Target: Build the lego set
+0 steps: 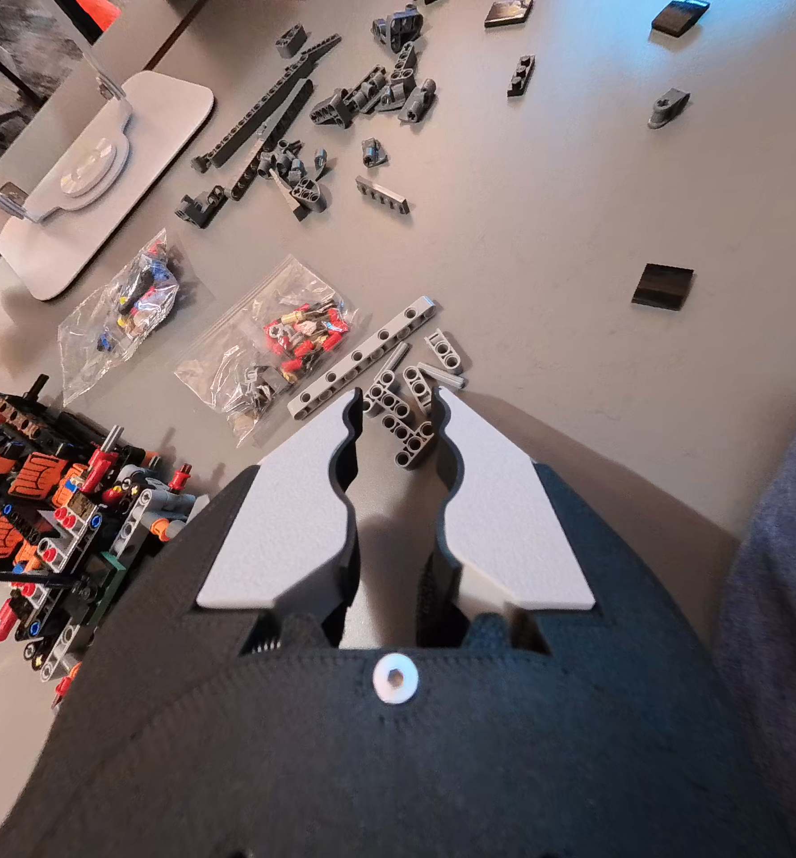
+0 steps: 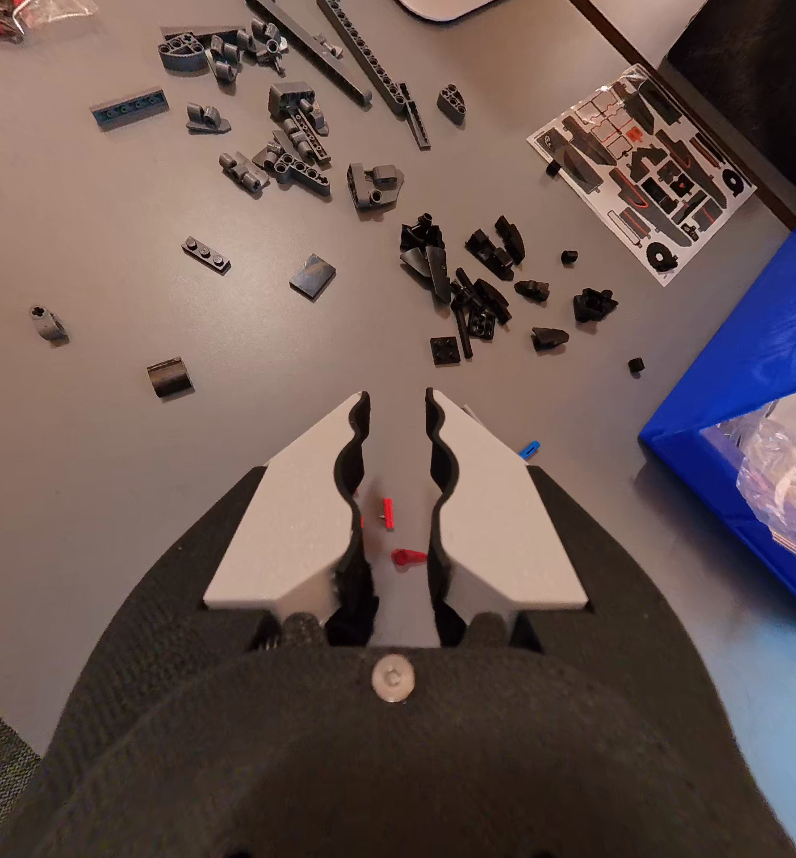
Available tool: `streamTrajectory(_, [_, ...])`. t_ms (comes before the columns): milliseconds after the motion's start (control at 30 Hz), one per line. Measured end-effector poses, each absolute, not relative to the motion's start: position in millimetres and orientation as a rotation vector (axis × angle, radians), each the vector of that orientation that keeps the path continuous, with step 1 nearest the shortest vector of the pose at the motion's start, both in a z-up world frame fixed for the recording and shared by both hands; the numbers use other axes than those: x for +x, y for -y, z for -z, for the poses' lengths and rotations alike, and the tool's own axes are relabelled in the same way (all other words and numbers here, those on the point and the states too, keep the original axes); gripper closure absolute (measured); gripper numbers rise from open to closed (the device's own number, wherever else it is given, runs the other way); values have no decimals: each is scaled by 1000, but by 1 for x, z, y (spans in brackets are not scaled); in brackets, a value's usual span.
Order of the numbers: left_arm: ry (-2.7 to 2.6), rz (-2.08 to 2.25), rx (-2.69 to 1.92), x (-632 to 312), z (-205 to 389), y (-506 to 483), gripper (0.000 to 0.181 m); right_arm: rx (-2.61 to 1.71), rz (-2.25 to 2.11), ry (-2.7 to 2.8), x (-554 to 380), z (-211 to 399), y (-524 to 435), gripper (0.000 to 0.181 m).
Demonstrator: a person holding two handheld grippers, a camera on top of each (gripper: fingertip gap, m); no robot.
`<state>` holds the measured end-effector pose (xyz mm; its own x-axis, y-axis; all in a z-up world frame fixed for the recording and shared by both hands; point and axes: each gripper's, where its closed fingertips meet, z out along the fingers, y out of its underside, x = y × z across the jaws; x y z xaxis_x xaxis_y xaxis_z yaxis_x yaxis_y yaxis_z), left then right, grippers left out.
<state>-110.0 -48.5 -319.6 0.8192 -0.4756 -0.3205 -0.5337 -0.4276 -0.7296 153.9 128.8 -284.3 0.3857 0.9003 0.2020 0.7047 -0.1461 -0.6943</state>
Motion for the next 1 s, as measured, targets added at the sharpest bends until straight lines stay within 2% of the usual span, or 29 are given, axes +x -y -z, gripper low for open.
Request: streamTrajectory(1000, [-736,-134,-2078,-116,319,43,152,-1900,-333,1376,157,285,-127,162])
